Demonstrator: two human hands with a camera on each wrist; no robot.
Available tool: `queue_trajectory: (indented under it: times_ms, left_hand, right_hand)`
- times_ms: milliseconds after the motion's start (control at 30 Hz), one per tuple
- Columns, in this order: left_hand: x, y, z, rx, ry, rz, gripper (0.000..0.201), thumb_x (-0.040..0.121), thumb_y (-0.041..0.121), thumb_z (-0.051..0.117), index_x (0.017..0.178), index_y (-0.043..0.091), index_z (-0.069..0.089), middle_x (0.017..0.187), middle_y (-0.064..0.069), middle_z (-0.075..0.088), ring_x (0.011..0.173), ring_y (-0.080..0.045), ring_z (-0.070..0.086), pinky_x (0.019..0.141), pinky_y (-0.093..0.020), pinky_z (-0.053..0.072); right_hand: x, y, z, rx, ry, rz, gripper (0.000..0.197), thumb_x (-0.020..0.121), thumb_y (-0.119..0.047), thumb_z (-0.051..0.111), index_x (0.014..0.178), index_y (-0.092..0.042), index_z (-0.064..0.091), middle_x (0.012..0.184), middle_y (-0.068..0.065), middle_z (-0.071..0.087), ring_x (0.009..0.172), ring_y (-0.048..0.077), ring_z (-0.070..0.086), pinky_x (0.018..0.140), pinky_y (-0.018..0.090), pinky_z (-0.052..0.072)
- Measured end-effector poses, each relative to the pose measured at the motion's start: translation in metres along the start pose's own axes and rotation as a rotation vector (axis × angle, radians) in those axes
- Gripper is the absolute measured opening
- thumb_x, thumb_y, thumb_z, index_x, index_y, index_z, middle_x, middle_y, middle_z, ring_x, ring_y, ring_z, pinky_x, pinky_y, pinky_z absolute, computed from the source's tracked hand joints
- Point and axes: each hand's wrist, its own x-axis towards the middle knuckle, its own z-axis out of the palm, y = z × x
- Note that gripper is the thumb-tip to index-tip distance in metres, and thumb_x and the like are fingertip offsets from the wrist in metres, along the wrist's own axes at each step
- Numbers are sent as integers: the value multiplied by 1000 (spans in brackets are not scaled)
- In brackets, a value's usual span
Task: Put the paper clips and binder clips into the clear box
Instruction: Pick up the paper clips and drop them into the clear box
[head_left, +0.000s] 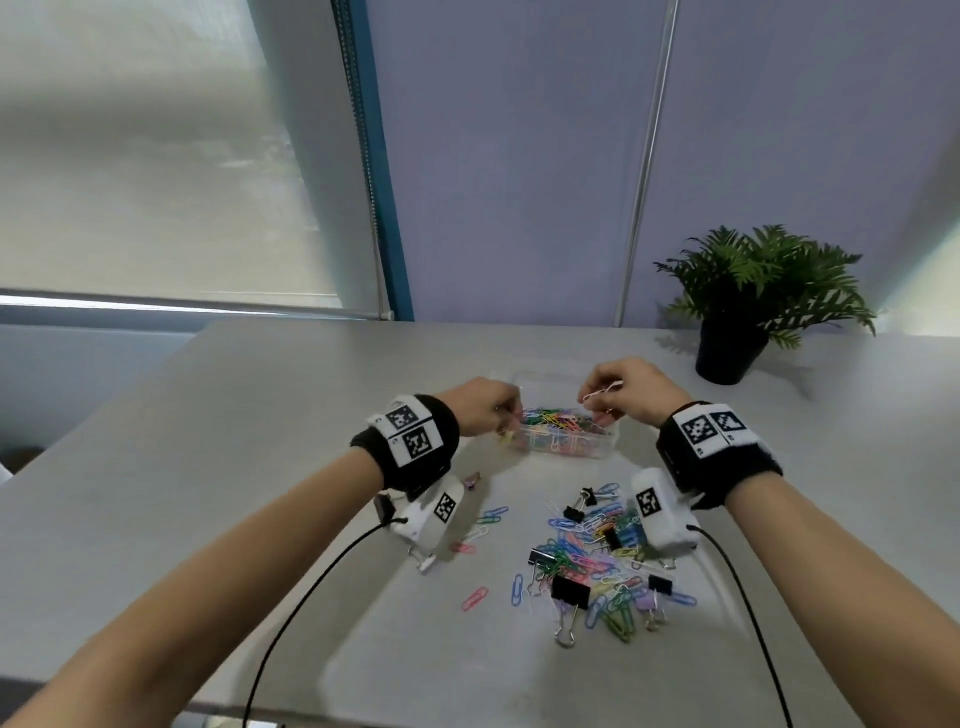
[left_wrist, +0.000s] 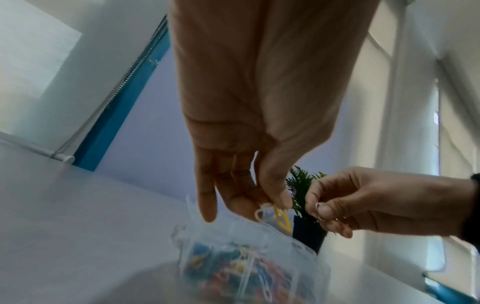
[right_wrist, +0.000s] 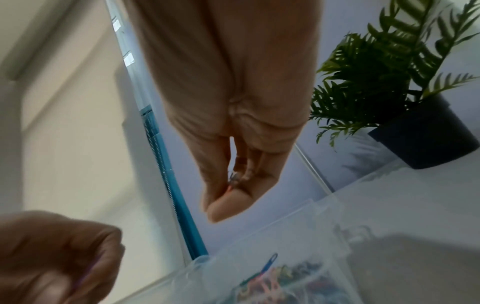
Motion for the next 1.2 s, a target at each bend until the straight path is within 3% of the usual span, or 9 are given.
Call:
queue_trajectory:
  times_ms: [100, 200, 367, 600, 667, 800, 867, 1000, 1200]
  left_hand:
    - [27, 9, -10, -56, 81, -42, 22, 91, 8, 54, 111, -2, 56, 111, -19, 63, 95, -28, 60, 84, -29, 47]
    - [48, 15, -10, -104, 143, -69, 21, 90, -4, 49, 110, -7, 57, 113, -24, 64, 85, -33, 66, 59, -18, 50]
    - [54, 13, -7, -55, 69, -45, 27, 87, -12, 44, 105, -7, 64, 109, -25, 67, 100, -33, 67, 85, -30, 50]
    - [15, -7, -8, 5, 59, 34, 31, 85, -13, 41, 105, -3, 63, 106, -19, 68, 96, -29, 67, 64, -11, 44]
    - [-2, -15, -8, 3, 49, 43, 32, 84, -13, 43, 104, -1, 64, 102, -19, 69, 86, -25, 67, 58, -4, 42]
    - [-43, -31, 1, 8, -10, 4, 24, 87, -8, 48, 102, 1, 63, 95, -16, 70, 61, -7, 61, 60, -16, 49]
    - [-63, -34, 7, 27, -43, -22, 17, 88, 0, 53, 101, 2, 63, 92, -12, 70, 51, 5, 56, 56, -11, 46]
    - [-87, -27, 27, 171, -121, -51, 24, 88, 12, 59, 109, 3, 62, 109, -11, 66, 80, -14, 59, 53, 0, 35]
    - [-83, -24, 63, 284, -95, -115, 33, 83, 19, 64, 111, 4, 56, 118, -15, 56, 105, -31, 57, 89, -35, 47]
  right_hand:
    - [16, 0, -2, 4, 89, 20, 11, 81, 12, 57, 84, 4, 64, 64, 9, 58, 43, 6, 58, 46, 11, 50]
    - [27, -1, 9, -126, 96, 12, 11, 82, 11, 57, 87, 6, 66, 71, 14, 62, 55, 15, 56, 48, 10, 49]
    - [26, -3, 17, -436, 12, -43, 23, 83, 4, 56, 97, -6, 70, 99, 12, 71, 92, 21, 66, 81, 21, 46]
    - [-3, -12, 20, -533, -113, -185, 21, 85, 0, 56, 100, -8, 68, 105, 8, 70, 98, 18, 63, 86, 23, 46]
    - [-12, -16, 30, -561, -205, -237, 19, 84, -4, 58, 100, -9, 67, 105, 6, 70, 91, 12, 59, 81, 22, 44]
    - [-28, -25, 56, -634, -397, -317, 17, 87, -12, 60, 104, -10, 64, 106, 6, 68, 97, 18, 60, 76, 22, 39]
    - [-34, -28, 69, -673, -442, -352, 19, 89, -16, 59, 106, -9, 62, 108, 7, 65, 100, 20, 58, 77, 24, 40]
    - [-35, -29, 90, -741, -483, -325, 27, 86, -25, 62, 111, -13, 57, 108, 4, 57, 100, 21, 51, 76, 28, 38]
    - [-32, -29, 117, -725, -375, -302, 25, 78, -32, 69, 91, -17, 54, 89, -3, 48, 84, 16, 44, 70, 31, 36]
